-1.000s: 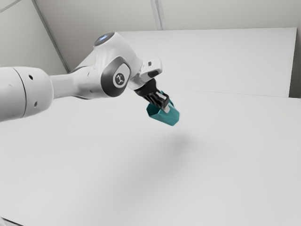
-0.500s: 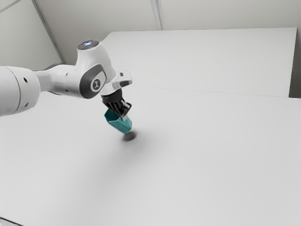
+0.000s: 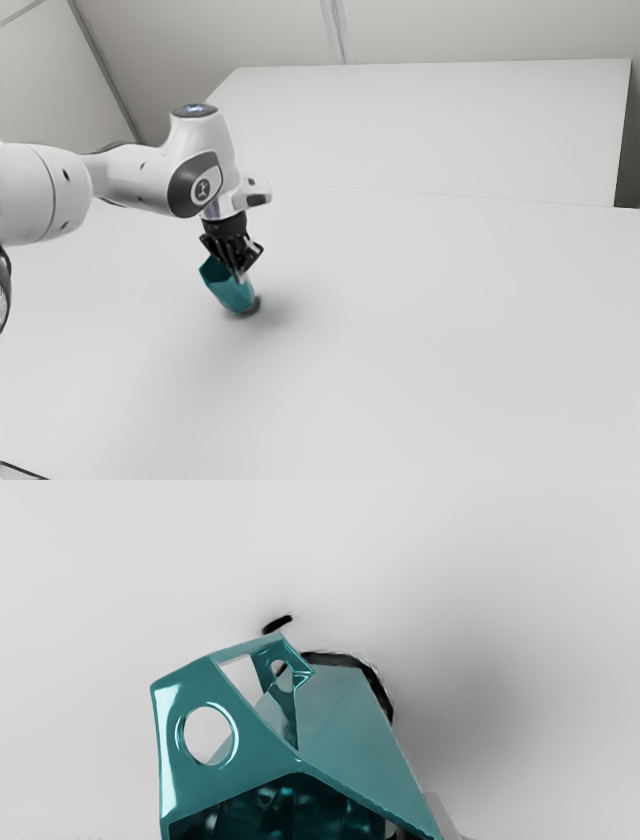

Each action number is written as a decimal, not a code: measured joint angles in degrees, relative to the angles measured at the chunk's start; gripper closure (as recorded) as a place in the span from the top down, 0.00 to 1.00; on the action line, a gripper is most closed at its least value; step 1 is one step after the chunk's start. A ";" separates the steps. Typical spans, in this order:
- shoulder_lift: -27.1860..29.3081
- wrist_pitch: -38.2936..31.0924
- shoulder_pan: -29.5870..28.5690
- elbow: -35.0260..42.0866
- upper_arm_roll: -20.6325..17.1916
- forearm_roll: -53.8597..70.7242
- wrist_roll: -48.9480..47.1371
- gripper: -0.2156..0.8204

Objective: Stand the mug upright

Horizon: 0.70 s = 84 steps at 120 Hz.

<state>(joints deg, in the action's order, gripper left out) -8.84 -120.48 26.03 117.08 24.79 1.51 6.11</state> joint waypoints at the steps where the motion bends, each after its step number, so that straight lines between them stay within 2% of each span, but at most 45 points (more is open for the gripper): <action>1: -0.11 0.05 -0.06 -0.01 0.00 0.00 -0.01 0.04; 20: -1.14 0.73 -0.64 -0.14 0.00 -0.10 -0.08 0.04; 39: -1.14 1.10 -0.83 -0.01 -0.01 -0.88 0.22 0.37; 50: -0.67 1.23 -0.86 0.01 -0.01 -0.97 0.39 0.52; 65: 1.46 1.37 -0.77 -0.05 -0.01 -0.52 0.56 0.64; 84: 4.93 1.49 0.03 -1.28 -0.01 0.22 0.72 0.72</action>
<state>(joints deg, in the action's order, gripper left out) -3.91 -118.99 26.06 115.80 24.78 1.73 6.83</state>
